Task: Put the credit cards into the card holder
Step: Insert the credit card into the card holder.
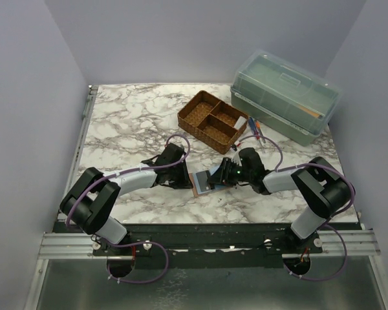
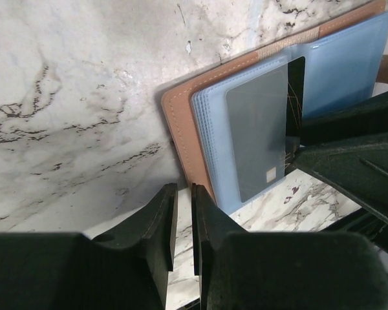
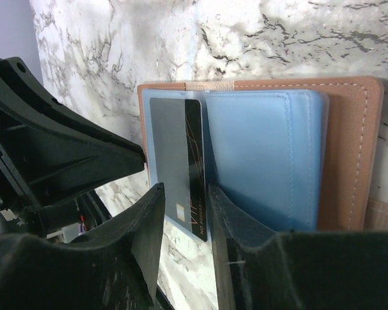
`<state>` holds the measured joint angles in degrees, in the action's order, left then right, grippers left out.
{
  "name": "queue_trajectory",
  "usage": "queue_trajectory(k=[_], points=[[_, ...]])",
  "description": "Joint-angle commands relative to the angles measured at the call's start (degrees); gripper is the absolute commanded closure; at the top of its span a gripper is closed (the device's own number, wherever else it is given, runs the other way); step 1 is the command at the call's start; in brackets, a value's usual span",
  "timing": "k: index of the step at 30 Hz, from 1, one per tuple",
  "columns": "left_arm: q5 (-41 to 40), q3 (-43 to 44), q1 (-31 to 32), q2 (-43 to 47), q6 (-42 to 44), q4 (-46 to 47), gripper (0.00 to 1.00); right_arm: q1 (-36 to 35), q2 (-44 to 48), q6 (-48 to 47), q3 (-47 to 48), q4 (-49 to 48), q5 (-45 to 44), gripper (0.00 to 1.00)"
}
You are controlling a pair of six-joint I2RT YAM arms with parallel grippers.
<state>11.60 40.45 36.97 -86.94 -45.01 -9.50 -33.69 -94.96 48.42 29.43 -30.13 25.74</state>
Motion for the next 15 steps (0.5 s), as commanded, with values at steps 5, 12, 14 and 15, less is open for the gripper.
queue_trajectory(k=[5, 12, 14, 15], points=[[2.67, -0.16, 0.75, -0.11, -0.14, -0.32, 0.82, -1.71, -0.04, -0.11, -0.18, 1.09, -2.53, 0.65], [3.01, 1.48, 2.62, -1.02, -1.13, 0.44, 0.83, -5.43, -1.25, 1.08, 2.54, 1.38, -3.56, 0.65], [2.55, 1.56, 2.66, -0.81, -0.5, 0.17, 0.83, -5.43, -0.47, 0.69, 3.0, 4.52, -5.38, 0.64], [1.75, 1.5, 2.67, -0.24, -0.04, -0.23, 0.83, -5.5, 0.24, 0.52, 3.22, 6.69, -7.13, 0.63]])
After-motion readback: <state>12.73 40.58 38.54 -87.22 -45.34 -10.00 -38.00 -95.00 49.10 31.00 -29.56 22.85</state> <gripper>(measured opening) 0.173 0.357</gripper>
